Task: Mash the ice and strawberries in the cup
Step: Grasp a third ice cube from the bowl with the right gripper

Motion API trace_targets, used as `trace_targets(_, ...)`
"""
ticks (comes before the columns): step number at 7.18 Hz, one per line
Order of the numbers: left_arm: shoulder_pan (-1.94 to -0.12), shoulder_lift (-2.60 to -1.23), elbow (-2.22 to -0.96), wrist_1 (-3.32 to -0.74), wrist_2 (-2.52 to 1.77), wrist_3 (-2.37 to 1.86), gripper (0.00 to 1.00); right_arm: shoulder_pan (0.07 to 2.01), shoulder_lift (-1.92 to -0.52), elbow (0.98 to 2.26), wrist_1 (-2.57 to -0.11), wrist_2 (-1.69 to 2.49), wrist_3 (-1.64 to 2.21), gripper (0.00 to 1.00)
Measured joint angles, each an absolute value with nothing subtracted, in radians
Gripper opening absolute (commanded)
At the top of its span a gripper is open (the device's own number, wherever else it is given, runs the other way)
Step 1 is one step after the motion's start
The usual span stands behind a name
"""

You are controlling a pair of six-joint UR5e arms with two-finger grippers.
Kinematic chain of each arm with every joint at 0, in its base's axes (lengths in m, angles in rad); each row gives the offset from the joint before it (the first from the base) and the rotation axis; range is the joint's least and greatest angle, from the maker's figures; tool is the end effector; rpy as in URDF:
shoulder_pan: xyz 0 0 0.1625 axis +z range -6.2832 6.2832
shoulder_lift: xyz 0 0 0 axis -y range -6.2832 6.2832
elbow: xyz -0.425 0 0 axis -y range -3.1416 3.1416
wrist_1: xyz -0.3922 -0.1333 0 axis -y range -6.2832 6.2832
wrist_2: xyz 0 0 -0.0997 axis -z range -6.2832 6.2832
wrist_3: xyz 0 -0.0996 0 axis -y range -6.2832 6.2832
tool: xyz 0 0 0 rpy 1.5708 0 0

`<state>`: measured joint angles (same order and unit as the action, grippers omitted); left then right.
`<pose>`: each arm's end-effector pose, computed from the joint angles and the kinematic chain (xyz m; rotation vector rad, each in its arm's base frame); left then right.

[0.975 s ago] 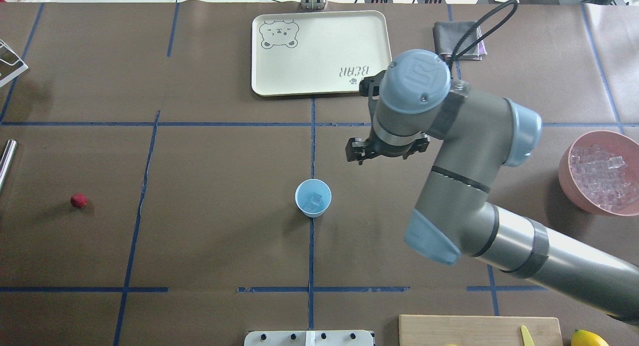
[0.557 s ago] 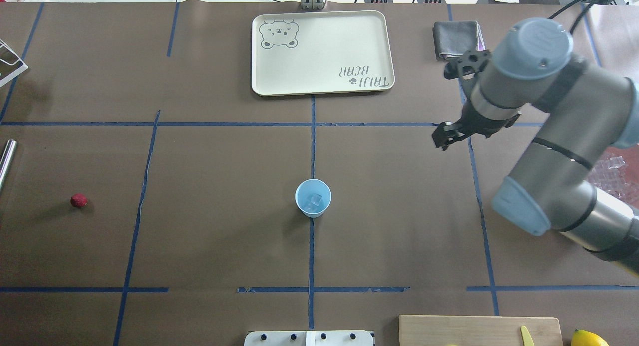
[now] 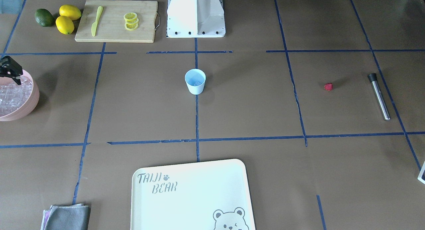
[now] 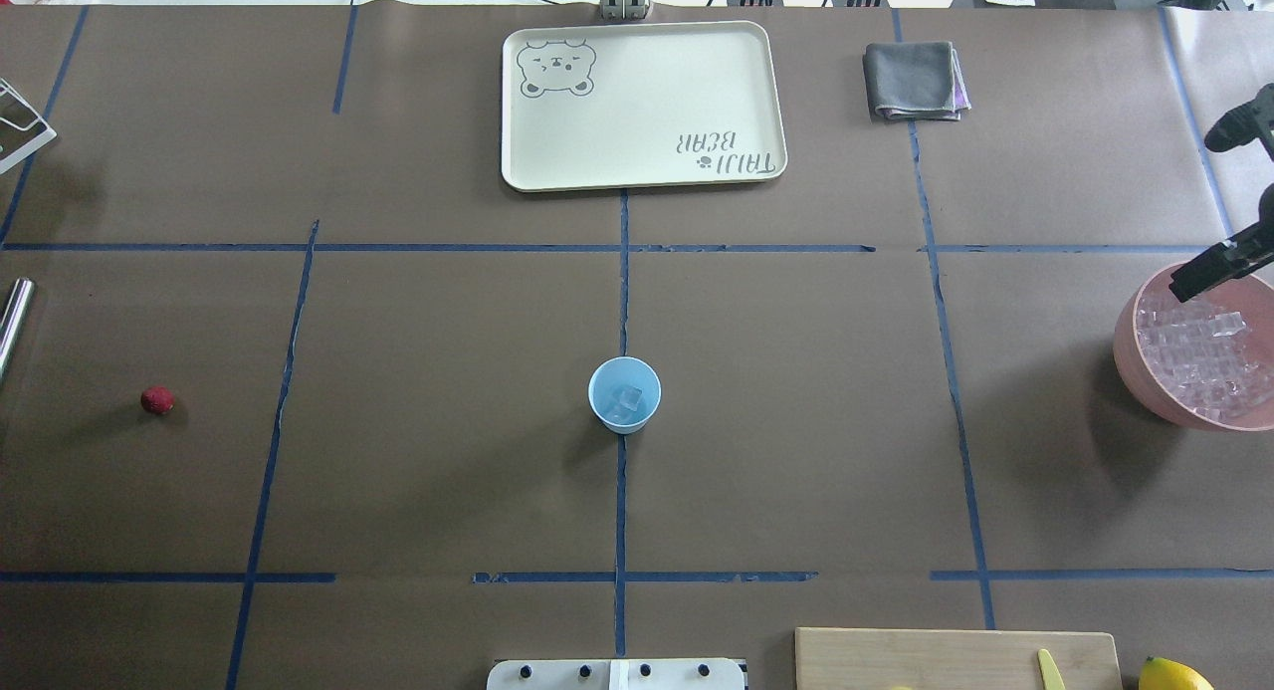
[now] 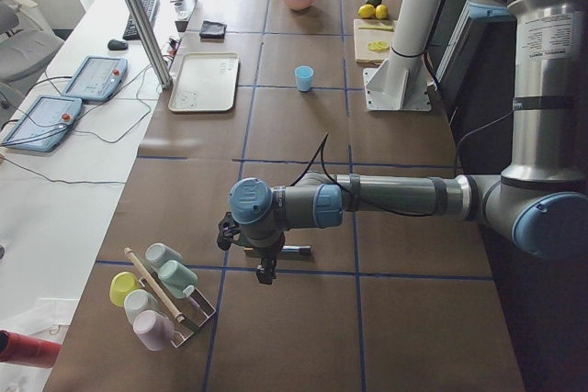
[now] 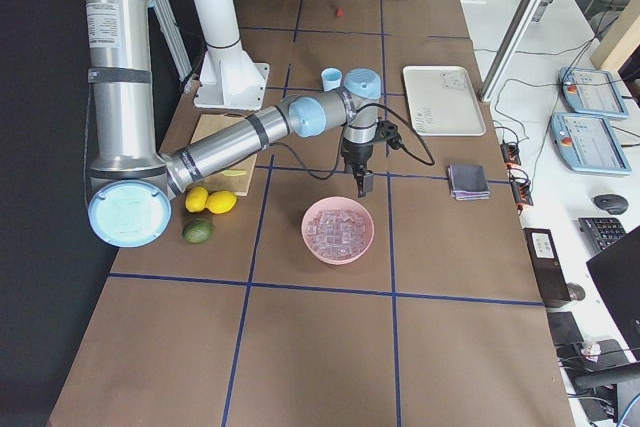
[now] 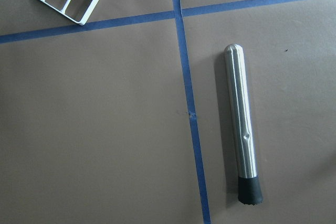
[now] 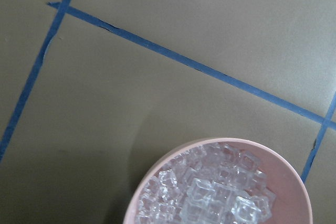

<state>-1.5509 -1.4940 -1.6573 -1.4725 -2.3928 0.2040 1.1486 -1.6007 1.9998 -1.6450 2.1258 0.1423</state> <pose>-0.0513 -0.4540 0.6588 -0.0077 0.8267 0.1746 -0.1189 -0.4620 0.4833 0.1516 -0.6197 -0.3605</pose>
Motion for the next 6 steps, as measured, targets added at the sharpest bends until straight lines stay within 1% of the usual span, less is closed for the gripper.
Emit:
trace_targets(1,-1.551,-1.494,-1.658,-1.473,-2.393,0.204,1.0,1.166,-1.647,1.964,-1.557,2.138,0.134,0.98)
trace_targets(3,-1.551,-1.494,-1.662,-1.473,-2.393,0.204,1.0,1.165,-1.667,1.85,-1.382,2.137,0.185,0.97)
trace_targets(4,-1.551,-1.494,-1.662,-1.473,-2.393,0.204,1.0,1.148,-1.666,1.819,-1.336,2.13,0.216,0.97)
trace_targets(6,-1.55,-1.494,-1.662,-1.473,-2.393,0.204,1.0,1.106,-1.666,1.797,-1.314,2.099,0.244,0.95)
